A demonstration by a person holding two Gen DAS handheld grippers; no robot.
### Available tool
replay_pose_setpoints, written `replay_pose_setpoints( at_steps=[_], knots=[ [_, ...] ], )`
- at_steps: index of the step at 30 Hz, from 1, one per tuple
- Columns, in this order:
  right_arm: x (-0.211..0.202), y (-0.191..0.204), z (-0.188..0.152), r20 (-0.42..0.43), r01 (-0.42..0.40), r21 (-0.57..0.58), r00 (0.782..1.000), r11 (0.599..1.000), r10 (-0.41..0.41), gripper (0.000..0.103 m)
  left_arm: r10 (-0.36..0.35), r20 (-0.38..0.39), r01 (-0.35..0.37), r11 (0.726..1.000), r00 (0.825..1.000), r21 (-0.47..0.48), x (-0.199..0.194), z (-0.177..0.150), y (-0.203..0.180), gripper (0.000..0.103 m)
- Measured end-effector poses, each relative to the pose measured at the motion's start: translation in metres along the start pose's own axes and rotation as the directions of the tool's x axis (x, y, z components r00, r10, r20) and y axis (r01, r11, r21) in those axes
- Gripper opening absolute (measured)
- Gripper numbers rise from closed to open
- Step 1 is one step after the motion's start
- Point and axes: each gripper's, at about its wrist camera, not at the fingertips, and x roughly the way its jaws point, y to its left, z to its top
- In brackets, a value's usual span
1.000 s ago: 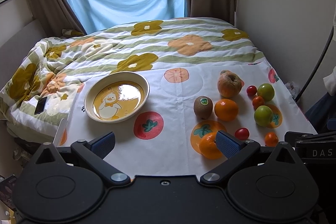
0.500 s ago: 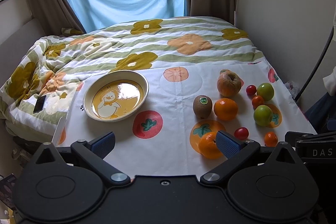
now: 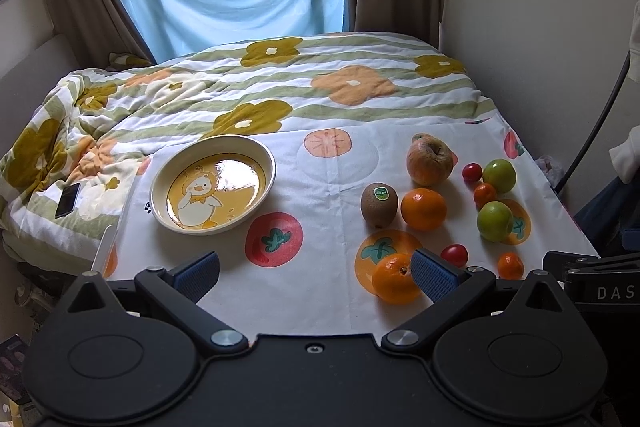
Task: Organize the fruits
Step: 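Grasp the large orange with the left tool while the right tool grasps a red cherry tomato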
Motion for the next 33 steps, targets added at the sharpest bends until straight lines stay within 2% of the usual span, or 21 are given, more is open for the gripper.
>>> replay_pose_setpoints(
  at_steps=[4,10,13,18,27,30,33],
  knots=[
    [0.012,-0.003,-0.009,0.028,0.007,-0.003,1.0,1.0,-0.007,0.103,-0.032,-0.013,0.032,0.998,0.999,0.049,0.019,-0.006,-0.004,0.103],
    [0.043,-0.003,-0.021,0.059,-0.004,0.025,0.998,1.0,0.003,0.103,-0.125,-0.049,0.13,0.984,0.991,0.123,0.062,-0.024,-0.012,0.101],
    [0.063,-0.002,-0.026,0.06,-0.014,0.027,0.998,1.0,0.012,0.103,-0.155,-0.046,0.16,0.971,0.987,0.178,0.079,-0.035,-0.019,0.101],
    [0.091,0.004,-0.037,0.059,-0.03,0.021,0.998,0.999,0.029,0.103,-0.209,-0.081,0.223,0.939,0.975,0.262,0.111,-0.054,-0.031,0.093],
    [0.118,0.014,-0.051,0.079,-0.113,0.02,0.991,0.993,0.111,0.103,-0.238,-0.028,0.232,0.899,0.971,0.372,0.139,-0.067,-0.051,0.091],
    [0.127,0.018,-0.053,0.071,-0.126,0.004,0.99,0.992,0.125,0.101,-0.239,-0.025,0.229,0.892,0.971,0.391,0.146,-0.069,-0.057,0.087],
    [0.129,0.026,-0.053,0.104,-0.121,-0.04,0.987,0.992,0.124,0.1,-0.238,-0.026,0.229,0.892,0.971,0.389,0.151,-0.069,-0.061,0.086]
  ],
)
